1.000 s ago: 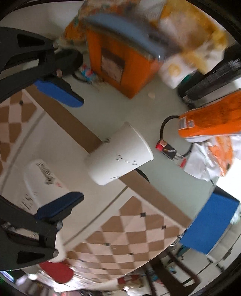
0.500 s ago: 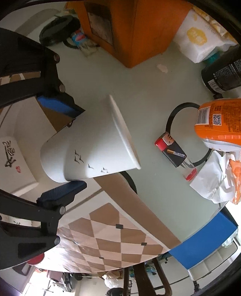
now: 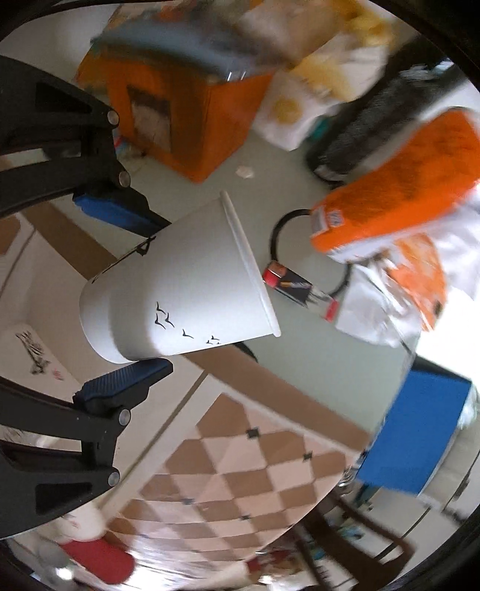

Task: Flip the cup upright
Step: 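Lift the bird-print cup with the left tool and rotate it rim-up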

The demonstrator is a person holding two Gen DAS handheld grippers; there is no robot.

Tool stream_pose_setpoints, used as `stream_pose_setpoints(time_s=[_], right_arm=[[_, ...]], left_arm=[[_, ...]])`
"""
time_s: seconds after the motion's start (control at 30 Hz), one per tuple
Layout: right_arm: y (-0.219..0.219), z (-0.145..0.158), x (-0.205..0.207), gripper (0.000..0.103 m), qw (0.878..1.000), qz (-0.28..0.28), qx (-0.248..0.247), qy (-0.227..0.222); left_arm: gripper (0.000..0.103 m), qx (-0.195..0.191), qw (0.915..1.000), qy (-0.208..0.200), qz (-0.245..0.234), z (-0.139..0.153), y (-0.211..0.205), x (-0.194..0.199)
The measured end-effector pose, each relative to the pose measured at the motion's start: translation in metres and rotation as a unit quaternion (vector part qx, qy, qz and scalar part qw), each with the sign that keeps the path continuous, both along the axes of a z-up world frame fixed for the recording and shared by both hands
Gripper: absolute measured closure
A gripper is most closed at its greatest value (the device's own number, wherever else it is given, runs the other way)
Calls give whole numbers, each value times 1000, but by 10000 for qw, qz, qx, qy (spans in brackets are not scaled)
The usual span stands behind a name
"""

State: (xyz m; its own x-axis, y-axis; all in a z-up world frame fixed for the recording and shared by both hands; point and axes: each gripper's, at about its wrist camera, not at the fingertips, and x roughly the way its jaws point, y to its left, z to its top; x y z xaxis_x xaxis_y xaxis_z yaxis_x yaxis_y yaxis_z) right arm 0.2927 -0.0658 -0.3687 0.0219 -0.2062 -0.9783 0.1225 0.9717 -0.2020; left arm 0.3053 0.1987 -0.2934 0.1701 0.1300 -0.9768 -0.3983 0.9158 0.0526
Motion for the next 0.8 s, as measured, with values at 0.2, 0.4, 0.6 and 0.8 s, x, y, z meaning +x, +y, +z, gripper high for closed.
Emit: stream_pose_setpoints(time_s=[0.2,0.4,0.6,0.8], right_arm=[[-19,23,-17,0,9998,7,51,-206],[-70,38,-43,0,9993,-135,112,-343],[-133,42,-78,0,9985,-410,125,-354],[-205,28,-115,0,9960,-883,-21,-144]], left_arm=[[38,601,9934,-154,-963,36,-53,-23],[38,737,9842,-226,-1592,59,-116,-54],[38,535,9754,-99,-2137,60,-185,-92],[38,478,9588,139,-2797,41,-261,-130]])
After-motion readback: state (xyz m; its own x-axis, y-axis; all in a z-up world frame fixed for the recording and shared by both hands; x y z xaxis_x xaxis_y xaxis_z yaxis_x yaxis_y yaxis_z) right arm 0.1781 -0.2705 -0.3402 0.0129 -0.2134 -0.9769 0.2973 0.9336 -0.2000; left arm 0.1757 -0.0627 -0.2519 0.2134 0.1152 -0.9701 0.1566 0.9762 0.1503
